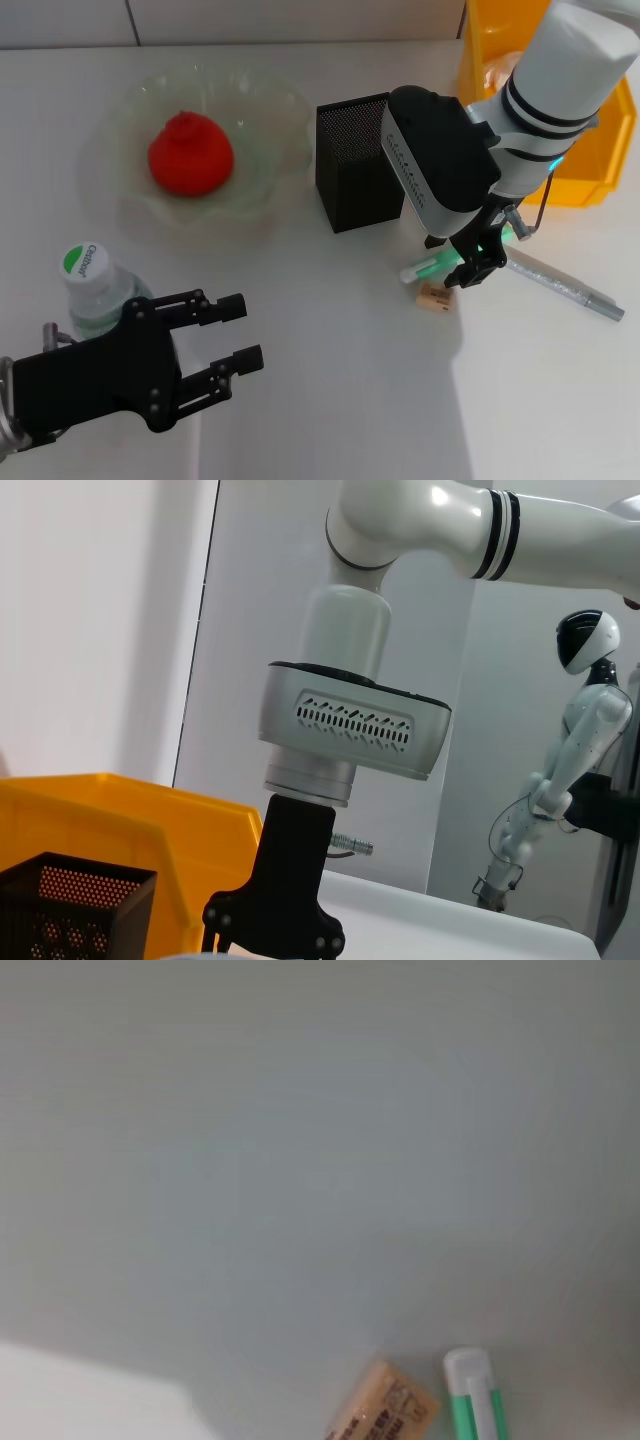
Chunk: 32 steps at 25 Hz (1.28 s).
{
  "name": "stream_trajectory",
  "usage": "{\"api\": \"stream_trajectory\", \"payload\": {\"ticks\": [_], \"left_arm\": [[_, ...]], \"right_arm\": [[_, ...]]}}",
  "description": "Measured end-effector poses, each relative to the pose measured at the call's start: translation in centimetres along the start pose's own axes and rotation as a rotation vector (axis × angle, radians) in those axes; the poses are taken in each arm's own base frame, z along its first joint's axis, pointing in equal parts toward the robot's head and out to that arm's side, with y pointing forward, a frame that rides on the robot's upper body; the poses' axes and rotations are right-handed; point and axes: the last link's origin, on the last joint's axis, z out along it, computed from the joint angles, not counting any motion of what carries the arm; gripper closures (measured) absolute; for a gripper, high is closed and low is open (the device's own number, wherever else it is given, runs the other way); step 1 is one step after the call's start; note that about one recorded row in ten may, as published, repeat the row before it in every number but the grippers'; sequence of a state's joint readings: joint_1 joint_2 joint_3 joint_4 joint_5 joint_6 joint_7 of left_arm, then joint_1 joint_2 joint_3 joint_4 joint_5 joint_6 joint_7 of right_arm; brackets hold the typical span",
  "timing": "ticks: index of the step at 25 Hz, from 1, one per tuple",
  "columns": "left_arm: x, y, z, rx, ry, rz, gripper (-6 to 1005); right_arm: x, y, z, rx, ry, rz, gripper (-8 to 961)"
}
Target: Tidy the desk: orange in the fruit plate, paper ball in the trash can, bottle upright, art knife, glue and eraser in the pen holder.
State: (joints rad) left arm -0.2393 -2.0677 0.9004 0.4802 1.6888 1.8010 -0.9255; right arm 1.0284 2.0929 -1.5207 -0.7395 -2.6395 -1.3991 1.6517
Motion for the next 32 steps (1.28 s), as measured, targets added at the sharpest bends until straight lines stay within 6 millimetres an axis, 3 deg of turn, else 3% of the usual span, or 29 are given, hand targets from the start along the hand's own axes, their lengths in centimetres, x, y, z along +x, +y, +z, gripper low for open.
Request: {"api": "stream_trajectory", "payload": {"ticks": [12,18,32], "left_arm": [[0.1,-0.22,0.51,-0.009,0.004,0.0,481],[0.13,-0.26,0.58,-0.011,0.005,0.0,481],[0.11,-0.33,0.82,-0.011,0.006,-0.002,480]], "right_arm": [[0.1,0.02,0.18,-0.002,0.002,-0.004,471],[0.15,0.03,0.23,-0.001,0.001,-0.005,545],[0.33,-0.09,0.66,0.012,0.014,-0.012,564]]}}
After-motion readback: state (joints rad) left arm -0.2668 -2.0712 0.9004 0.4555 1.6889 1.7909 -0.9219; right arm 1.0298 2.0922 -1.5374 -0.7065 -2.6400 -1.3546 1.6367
